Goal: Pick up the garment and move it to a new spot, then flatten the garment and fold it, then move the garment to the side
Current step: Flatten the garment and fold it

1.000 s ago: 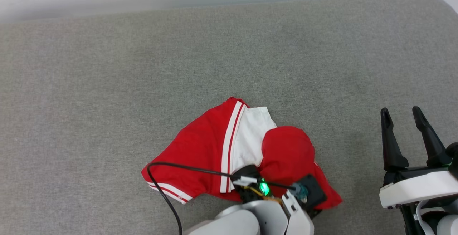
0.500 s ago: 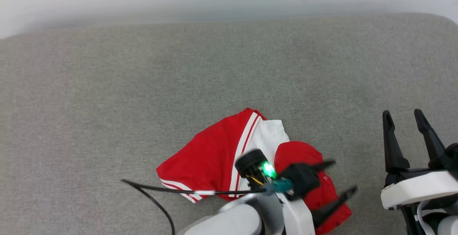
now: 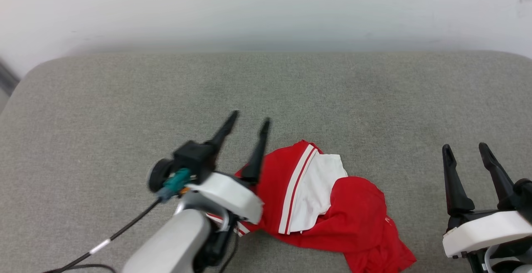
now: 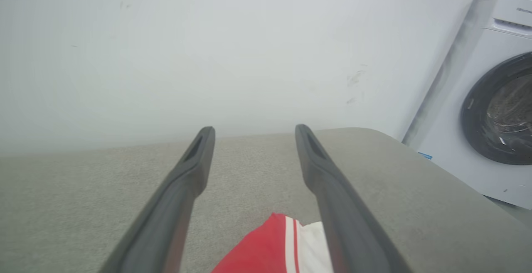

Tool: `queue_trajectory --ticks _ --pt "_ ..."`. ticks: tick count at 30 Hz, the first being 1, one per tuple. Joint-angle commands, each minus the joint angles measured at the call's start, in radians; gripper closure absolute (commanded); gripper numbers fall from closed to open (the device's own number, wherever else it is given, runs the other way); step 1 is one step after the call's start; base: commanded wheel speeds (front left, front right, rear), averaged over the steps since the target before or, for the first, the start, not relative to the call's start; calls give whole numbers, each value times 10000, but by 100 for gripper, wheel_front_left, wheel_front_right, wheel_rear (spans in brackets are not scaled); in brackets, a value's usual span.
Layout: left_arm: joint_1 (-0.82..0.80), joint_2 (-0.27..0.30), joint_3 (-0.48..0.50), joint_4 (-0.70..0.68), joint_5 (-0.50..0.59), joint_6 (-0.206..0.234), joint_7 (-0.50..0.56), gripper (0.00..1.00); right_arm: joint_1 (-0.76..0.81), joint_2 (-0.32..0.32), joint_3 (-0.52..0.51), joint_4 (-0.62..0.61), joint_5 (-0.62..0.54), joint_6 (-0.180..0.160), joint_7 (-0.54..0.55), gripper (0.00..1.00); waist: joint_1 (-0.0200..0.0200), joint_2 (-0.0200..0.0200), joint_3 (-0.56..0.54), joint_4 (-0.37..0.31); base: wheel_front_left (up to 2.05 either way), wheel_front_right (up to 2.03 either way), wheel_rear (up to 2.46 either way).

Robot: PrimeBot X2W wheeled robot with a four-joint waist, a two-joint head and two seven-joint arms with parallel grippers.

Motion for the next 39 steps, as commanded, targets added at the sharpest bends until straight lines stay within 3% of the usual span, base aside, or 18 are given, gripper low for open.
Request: queue_trajectory --ticks 1,7,13,23,28,30,34,39 --pt "198 124 169 -27 -57 91 -69 0 78 5 13 -41 -32 -7 23 0 0 0 -64 32 0 0 0" --pt "1217 1007 1527 -199 -392 718 -185 0 261 5 104 -46 -18 -7 100 0 0 0 -292 64 0 0 0" --pt "1941 1769 2143 -521 -470 963 -193 0 420 6 148 -78 28 -7 185 0 0 0 -430 48 0 0 0" --pt "2111 1998 1984 -1067 -324 1022 -54 0 -32 5 -522 407 611 -7 730 0 0 0 -312 305 0 0 0" --pt "1903 1805 1780 -1258 -142 930 -97 0 -1021 -153 -758 1405 1227 -5 2906 0 0 0 -33 831 0 0 0" --pt "1757 1676 1665 -1288 -80 849 -113 0 -1415 -554 -731 1882 1422 -7 4145 0 0 0 150 1112 0 0 0" --pt "1443 1475 1626 -1261 42 665 -153 0 -2431 -1045 -349 2555 2024 -5 6588 0 0 0 552 1588 0 0 0" --pt "1011 1195 1591 -1256 254 454 -197 0 -3468 -1318 265 3107 2346 -7 8672 0 0 0 1122 2085 0 0 0"
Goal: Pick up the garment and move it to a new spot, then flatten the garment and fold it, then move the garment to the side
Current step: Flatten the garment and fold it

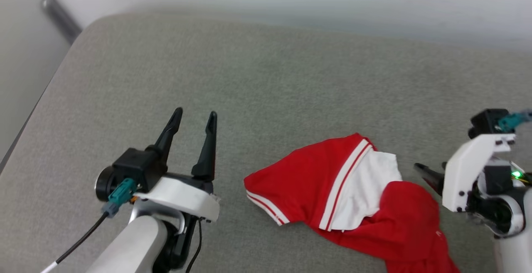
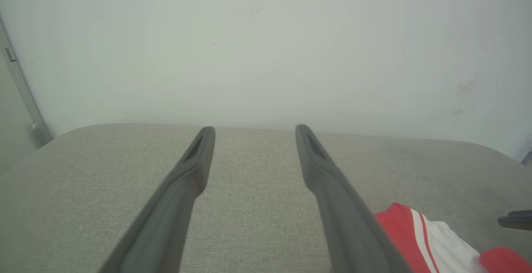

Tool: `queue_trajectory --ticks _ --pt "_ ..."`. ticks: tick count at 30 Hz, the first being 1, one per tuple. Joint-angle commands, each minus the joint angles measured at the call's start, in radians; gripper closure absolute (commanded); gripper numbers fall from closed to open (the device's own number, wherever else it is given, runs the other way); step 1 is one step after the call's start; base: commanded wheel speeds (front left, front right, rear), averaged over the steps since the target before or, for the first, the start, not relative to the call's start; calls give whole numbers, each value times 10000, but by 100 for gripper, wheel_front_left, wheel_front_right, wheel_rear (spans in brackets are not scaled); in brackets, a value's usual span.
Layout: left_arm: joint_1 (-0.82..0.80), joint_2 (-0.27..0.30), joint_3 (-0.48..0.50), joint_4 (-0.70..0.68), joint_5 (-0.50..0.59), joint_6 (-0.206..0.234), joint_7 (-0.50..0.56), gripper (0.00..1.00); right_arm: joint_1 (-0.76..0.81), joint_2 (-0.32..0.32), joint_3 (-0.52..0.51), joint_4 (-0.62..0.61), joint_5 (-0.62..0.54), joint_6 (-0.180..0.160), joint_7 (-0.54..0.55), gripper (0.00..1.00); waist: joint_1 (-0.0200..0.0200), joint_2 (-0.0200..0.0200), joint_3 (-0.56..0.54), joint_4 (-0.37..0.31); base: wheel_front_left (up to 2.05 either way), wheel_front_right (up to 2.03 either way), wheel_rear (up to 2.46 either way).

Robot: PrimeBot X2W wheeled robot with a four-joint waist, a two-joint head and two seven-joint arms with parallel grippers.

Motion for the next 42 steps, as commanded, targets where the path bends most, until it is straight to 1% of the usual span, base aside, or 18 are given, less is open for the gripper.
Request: queue_trajectory --ticks 1,5,6,8,12,13,14,15,17,19,21,25,28,31,34,37,42 --pt "-316 -140 5 11 158 -137 -50 0 -474 -134 279 269 104 -5 666 0 0 0 578 491 0 0 0" --pt "-591 -416 63 111 328 -333 -73 0 -1017 -390 844 823 191 -5 1241 0 0 0 1026 774 0 0 0" --pt "-591 -416 63 111 328 -333 -73 0 -1017 -390 844 823 191 -5 1241 0 0 0 1026 774 0 0 0" --pt "-645 -576 114 164 421 -423 -80 0 -1183 -434 988 1207 267 -4 1428 0 0 0 1167 855 0 0 0" --pt "-620 -838 309 326 599 -680 -86 0 -1109 -523 1359 1885 318 -4 1828 0 0 0 1259 926 0 0 0" --pt "-586 -896 347 376 639 -727 -85 0 -1073 -519 1442 1956 382 -5 1854 40 0 0 1253 927 0 0 0" --pt "-556 -923 405 428 694 -790 -86 0 -1087 -500 1541 1956 457 -4 1806 76 0 0 1245 914 0 0 0" --pt "-531 -948 468 484 716 -852 -86 0 -1142 -537 1658 1896 500 -4 1737 100 0 0 1232 892 0 0 0" --pt "-460 -1016 554 558 803 -940 -86 0 -1437 -562 1871 1647 666 -4 1552 100 0 0 1174 810 0 0 0" --pt "-398 -1069 654 640 931 -1019 -77 0 -1971 -839 2247 1172 717 -5 1209 100 0 0 1068 664 0 0 0" --pt "-368 -1087 705 675 997 -1032 -68 0 -2252 -960 2525 936 725 -5 1077 100 0 0 993 550 0 0 0" --pt "-320 -1068 781 721 1070 -1099 -67 0 -2757 -1174 2744 567 637 -5 803 100 0 0 896 353 0 0 0" --pt "-259 -1062 821 742 1123 -1092 -67 0 -3108 -1300 2569 262 537 -5 526 100 0 0 812 106 0 0 0" --pt "-140 -1019 862 753 1113 -1052 -68 0 -3113 -1319 1989 -64 426 -5 254 100 0 0 713 -166 0 0 0" --pt "-33 -990 872 732 1084 -993 -67 0 -2562 -1314 1098 -429 277 -5 105 100 0 0 649 -410 0 0 0" --pt "103 -923 924 723 1028 -937 -35 0 -1705 -1178 169 -819 168 -5 22 100 0 0 587 -635 0 0 0" --pt "380 -802 1043 665 857 -779 47 0 291 -534 -1306 -1127 83 -5 -122 100 0 0 455 -1010 0 0 0"
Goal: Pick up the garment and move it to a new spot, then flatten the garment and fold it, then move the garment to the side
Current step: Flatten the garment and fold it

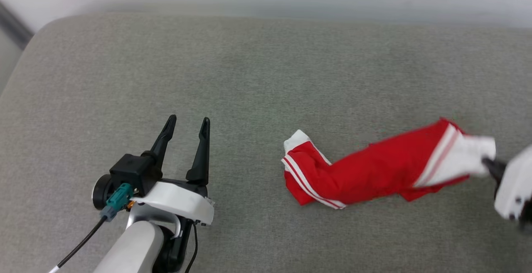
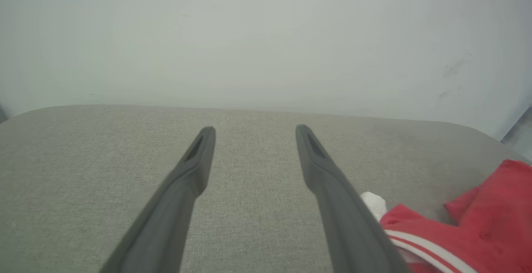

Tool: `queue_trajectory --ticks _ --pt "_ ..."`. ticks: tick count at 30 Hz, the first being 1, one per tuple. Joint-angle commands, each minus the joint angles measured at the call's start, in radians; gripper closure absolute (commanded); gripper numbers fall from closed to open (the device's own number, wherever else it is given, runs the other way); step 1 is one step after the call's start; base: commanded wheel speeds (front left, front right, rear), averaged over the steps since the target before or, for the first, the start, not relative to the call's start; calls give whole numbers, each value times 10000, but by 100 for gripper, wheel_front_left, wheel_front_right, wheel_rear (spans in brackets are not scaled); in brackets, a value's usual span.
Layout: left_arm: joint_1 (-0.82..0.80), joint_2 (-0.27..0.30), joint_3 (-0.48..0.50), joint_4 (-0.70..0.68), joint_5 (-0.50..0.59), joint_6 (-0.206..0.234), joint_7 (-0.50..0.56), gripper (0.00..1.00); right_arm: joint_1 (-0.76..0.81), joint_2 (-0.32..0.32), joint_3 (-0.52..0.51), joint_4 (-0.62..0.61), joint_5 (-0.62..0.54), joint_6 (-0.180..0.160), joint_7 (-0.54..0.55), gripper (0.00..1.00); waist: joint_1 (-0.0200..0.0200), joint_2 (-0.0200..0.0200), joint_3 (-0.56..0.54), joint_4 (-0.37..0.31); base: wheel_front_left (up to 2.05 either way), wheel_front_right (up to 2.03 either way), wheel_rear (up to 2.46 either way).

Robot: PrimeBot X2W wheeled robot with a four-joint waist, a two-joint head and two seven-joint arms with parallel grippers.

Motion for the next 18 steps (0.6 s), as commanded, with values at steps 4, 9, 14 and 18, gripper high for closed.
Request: queue_trajectory --ticks 4,9,14,18 --pt "273 95 118 -66 -137 141 82 0 1180 481 -934 342 -260 -5 -350 100 0 0 -112 -238 0 0 0" --pt "450 175 213 -155 -271 263 128 0 1837 782 -1257 1299 -485 -4 -1311 0 0 0 -128 -316 0 0 0" --pt "676 306 320 -229 -356 390 168 0 1860 966 -1050 1657 -585 -4 -2881 0 0 0 -233 -428 0 0 0" --pt "960 394 397 -304 -423 499 201 0 2076 987 -890 1313 -821 -4 -4442 0 0 0 -471 -519 0 0 0"
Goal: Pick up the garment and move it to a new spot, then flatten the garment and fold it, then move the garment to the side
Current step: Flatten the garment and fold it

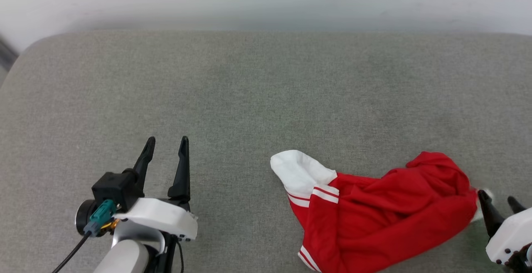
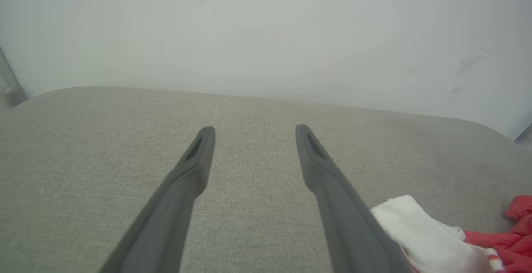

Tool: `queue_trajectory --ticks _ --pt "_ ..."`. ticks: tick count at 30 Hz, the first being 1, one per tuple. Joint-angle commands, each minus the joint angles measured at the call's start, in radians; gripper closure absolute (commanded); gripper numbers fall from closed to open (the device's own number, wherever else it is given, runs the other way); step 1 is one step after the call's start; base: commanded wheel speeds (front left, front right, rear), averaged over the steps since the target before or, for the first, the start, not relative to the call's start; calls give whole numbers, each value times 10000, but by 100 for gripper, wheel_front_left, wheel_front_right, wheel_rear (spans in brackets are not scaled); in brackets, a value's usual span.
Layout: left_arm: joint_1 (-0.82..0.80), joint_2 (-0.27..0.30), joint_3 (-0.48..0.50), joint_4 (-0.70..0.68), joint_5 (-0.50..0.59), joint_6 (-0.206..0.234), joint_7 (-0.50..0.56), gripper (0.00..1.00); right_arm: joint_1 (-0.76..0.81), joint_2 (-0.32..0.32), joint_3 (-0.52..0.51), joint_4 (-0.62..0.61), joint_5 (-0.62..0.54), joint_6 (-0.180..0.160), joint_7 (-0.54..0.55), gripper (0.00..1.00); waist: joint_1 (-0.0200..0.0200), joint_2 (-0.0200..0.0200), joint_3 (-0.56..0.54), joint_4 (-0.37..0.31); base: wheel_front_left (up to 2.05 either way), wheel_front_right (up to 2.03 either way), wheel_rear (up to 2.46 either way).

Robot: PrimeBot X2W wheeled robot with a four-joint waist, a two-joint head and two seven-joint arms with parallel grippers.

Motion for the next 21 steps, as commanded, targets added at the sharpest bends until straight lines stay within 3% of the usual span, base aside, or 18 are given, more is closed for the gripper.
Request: queue_trajectory --ticks 1,11,21 --pt "153 24 36 -40 -49 44 16 0 181 43 8 -108 -25 -7 -268 0 0 0 -142 -53 0 0 0" --pt "704 288 101 -232 -170 287 268 0 837 418 562 -1572 -842 -7 -3119 0 0 0 -802 -220 0 0 0" --pt "761 509 -80 -334 -193 345 798 0 1680 748 1475 -2748 -1153 -7 -3667 0 0 0 -1128 -277 0 0 0"
